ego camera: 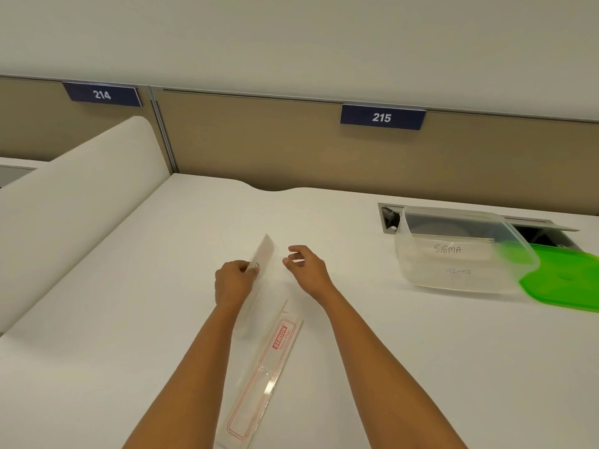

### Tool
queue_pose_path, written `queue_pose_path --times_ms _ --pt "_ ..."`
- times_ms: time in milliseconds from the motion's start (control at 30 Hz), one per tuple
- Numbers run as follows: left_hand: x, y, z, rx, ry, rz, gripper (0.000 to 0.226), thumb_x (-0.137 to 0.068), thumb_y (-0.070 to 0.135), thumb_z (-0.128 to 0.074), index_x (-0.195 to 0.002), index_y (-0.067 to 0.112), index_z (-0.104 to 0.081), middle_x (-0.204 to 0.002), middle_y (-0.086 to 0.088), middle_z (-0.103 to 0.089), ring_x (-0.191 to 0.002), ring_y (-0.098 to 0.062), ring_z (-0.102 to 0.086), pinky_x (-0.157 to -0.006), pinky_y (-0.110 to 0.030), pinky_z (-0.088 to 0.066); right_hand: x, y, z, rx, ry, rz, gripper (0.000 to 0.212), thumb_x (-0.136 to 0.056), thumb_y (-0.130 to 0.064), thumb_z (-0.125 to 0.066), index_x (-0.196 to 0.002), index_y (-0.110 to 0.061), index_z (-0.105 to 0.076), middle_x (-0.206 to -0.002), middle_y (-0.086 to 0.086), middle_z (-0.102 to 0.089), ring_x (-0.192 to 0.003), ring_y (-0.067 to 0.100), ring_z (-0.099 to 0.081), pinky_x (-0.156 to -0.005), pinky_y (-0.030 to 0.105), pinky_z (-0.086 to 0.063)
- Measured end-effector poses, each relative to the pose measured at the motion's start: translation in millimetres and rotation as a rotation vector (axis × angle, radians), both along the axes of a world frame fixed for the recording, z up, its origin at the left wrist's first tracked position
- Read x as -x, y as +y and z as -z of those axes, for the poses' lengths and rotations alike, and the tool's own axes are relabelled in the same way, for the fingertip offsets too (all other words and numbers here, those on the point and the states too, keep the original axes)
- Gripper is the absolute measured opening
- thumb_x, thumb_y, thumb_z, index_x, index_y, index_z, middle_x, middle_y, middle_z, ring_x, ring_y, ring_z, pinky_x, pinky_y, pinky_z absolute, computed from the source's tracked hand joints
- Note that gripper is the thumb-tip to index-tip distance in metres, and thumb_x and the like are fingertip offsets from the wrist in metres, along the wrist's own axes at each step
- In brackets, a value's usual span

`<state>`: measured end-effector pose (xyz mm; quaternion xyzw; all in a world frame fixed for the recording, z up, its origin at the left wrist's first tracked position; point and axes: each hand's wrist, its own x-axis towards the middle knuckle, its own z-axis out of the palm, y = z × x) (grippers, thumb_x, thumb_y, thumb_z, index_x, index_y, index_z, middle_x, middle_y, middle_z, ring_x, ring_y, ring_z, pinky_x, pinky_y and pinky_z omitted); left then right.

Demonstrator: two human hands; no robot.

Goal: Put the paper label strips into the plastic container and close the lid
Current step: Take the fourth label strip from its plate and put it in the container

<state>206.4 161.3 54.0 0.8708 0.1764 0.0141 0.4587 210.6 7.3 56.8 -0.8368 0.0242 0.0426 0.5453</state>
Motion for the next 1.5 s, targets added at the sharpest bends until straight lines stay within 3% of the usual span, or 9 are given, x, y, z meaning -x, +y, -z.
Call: queue_pose_path --times_ms 300,433,567,700,800,933,1200,1400,1500 --pt "-32 -22 -45 1.161 -0.04 -0.281 0.016 -0.092 0.012 -0.059 -0.108 0.012 -0.058 -0.087 -0.001 -0.063 -0.094 -0.021 -0.059 -0.086 -0.039 -0.051 -15 -13 -13 -0.282 0.048 0.02 0.048 -0.09 -0.047 -0.055 -0.128 -0.019 -0.053 -0.129 0.003 -0.057 -0.11 0.019 -0.061 -0.097 0.033 -0.051" --pt "-35 -38 -54 1.406 -0.077 -0.329 0.02 -0.093 0.009 -0.057 -0.113 0.01 -0.055 -0.087 -0.003 -0.061 -0.102 -0.023 -0.055 -0.096 -0.044 -0.048 -17 -25 -27 -0.357 0.019 0.008 0.031 -0.09 -0.051 -0.053 -0.108 -0.027 -0.059 -0.119 -0.002 -0.063 -0.103 0.011 -0.061 -0.076 0.019 -0.051" --pt "-35 -54 -60 1.532 -0.122 -0.327 0.028 -0.095 0.009 -0.054 -0.123 0.009 -0.055 -0.087 -0.004 -0.061 -0.093 -0.02 -0.059 -0.095 -0.042 -0.049 -15 -39 -37 -0.388 -0.053 0.0 0.031 -0.087 -0.049 -0.058 -0.11 -0.028 -0.06 -0.121 -0.004 -0.063 -0.112 0.014 -0.059 -0.088 0.026 -0.052" --pt "-30 -71 -62 1.487 -0.125 -0.269 0.012 -0.094 0.006 -0.054 -0.105 0.011 -0.058 -0.091 -0.004 -0.062 -0.099 -0.021 -0.059 -0.101 -0.043 -0.047 -10 -59 -42 -0.277 -0.109 -0.011 0.033 -0.085 -0.038 -0.066 -0.116 -0.029 -0.061 -0.124 -0.006 -0.061 -0.104 0.011 -0.056 -0.084 0.021 -0.046" --pt "-24 -78 -61 1.395 -0.15 -0.22 0.044 -0.09 0.0 -0.058 -0.133 0.006 -0.047 -0.097 -0.005 -0.064 -0.103 -0.023 -0.059 -0.089 -0.039 -0.05 -7 -82 -48 -0.246 -0.141 0.007 0.032 -0.088 -0.031 -0.064 -0.119 -0.021 -0.064 -0.121 -0.007 -0.062 -0.103 0.013 -0.056 -0.08 0.019 -0.043" --pt "-19 -88 -63 1.199 -0.208 -0.252 0.067 -0.084 0.006 -0.068 -0.139 0.01 -0.029 -0.129 -0.014 -0.056 -0.108 -0.023 -0.059 -0.089 -0.037 -0.052 -2 -116 -61 -0.218 -0.149 -0.028 0.027 -0.092 -0.024 -0.061 -0.118 -0.018 -0.064 -0.118 -0.008 -0.062 -0.103 0.012 -0.054 -0.081 0.017 -0.041" --pt "-24 -98 -68 0.68 -0.258 0.094 0.074 -0.081 0.031 -0.072 -0.142 0.019 -0.032 -0.143 -0.002 -0.043 -0.119 -0.018 -0.051 -0.101 -0.033 -0.041 13 -189 -85 -0.247 -0.125 -0.079 0.028 -0.095 -0.017 -0.055 -0.122 -0.012 -0.061 -0.108 -0.018 -0.058 -0.104 0.011 -0.051 -0.089 0.02 -0.039" --pt "-22 -122 -78 0.542 -0.24 0.317 0.051 -0.078 0.031 -0.075 -0.123 0.022 -0.053 -0.125 -0.002 -0.057 -0.114 -0.021 -0.057 -0.098 -0.033 -0.048 23 -240 -99 -0.215 -0.105 -0.119 0.028 -0.096 -0.02 -0.054 -0.123 -0.013 -0.06 -0.116 -0.005 -0.059 -0.102 0.012 -0.05 -0.087 0.023 -0.038" --pt "-17 -141 -84 0.464 -0.253 0.345 0.044 -0.073 0.035 -0.078 -0.112 0.026 -0.059 -0.106 0.009 -0.06 -0.101 -0.015 -0.058 -0.078 -0.02 -0.047 28 -264 -104 -0.191 -0.097 -0.127 0.025 -0.096 -0.02 -0.054 -0.12 -0.017 -0.06 -0.115 -0.006 -0.059 -0.097 0.008 -0.052 -0.08 0.018 -0.04"
